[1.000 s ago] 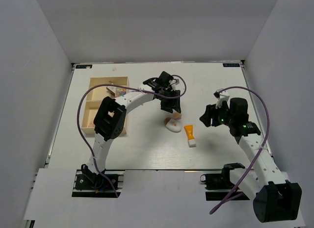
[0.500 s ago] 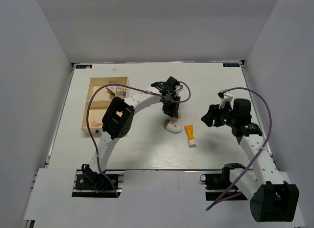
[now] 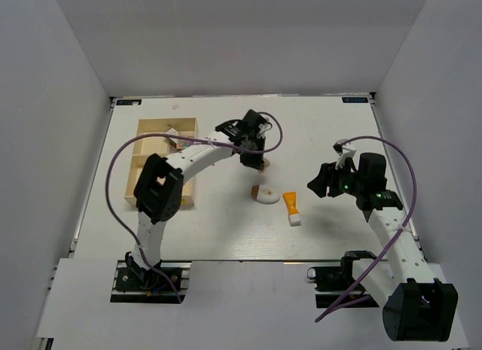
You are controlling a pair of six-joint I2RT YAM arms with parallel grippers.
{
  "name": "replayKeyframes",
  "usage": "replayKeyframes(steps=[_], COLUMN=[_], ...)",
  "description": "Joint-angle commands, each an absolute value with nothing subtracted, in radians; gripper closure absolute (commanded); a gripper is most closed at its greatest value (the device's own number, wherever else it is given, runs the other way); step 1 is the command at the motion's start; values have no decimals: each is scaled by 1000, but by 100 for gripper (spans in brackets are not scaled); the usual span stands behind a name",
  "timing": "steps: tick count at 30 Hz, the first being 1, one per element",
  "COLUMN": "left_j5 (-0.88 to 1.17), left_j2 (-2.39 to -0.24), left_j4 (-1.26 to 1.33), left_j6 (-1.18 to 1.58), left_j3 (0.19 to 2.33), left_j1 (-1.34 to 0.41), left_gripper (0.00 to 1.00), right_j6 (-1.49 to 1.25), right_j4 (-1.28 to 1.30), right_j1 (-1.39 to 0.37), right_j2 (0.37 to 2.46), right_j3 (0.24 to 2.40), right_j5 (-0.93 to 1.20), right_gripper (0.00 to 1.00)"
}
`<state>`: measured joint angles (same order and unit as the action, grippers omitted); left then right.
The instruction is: Organize the makeup
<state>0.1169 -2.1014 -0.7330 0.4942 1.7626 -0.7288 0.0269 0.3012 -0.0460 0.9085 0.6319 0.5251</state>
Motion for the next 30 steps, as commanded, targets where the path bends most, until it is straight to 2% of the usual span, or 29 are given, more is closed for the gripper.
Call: replayKeyframes(steps=[1, 8, 13, 17, 25, 28, 30], left_j5=[-24, -228, -271, -294, -348, -350, -344], left_j2=[-1878, -1603, -1485, -1433, -1407, -1413, -1422], left_j4=[-710, -768, -851, -868, -913, -913, -913], left_j6=[525, 571, 604, 620, 609, 606, 606], left_j3=[1711, 1487, 1372, 1279, 1186, 1174, 1166], left_j1=[-681, -533, -390, -278, -160, -137, -126], left_gripper=[80, 81, 82, 82, 81, 77, 60], right_j6=[55, 58, 66, 72, 89, 94, 94], right_j4=[314, 299, 299, 296, 305, 305, 305], right_j1=[-43, -43, -41, -41, -43, -46, -44], right_j2=[884, 890, 905, 911, 911, 920, 928], right_j3=[604, 592, 603, 606, 607, 607, 609], right_j5=[561, 589, 598, 601, 603, 611, 618], right_gripper=[40, 41, 41, 41, 41, 41, 41])
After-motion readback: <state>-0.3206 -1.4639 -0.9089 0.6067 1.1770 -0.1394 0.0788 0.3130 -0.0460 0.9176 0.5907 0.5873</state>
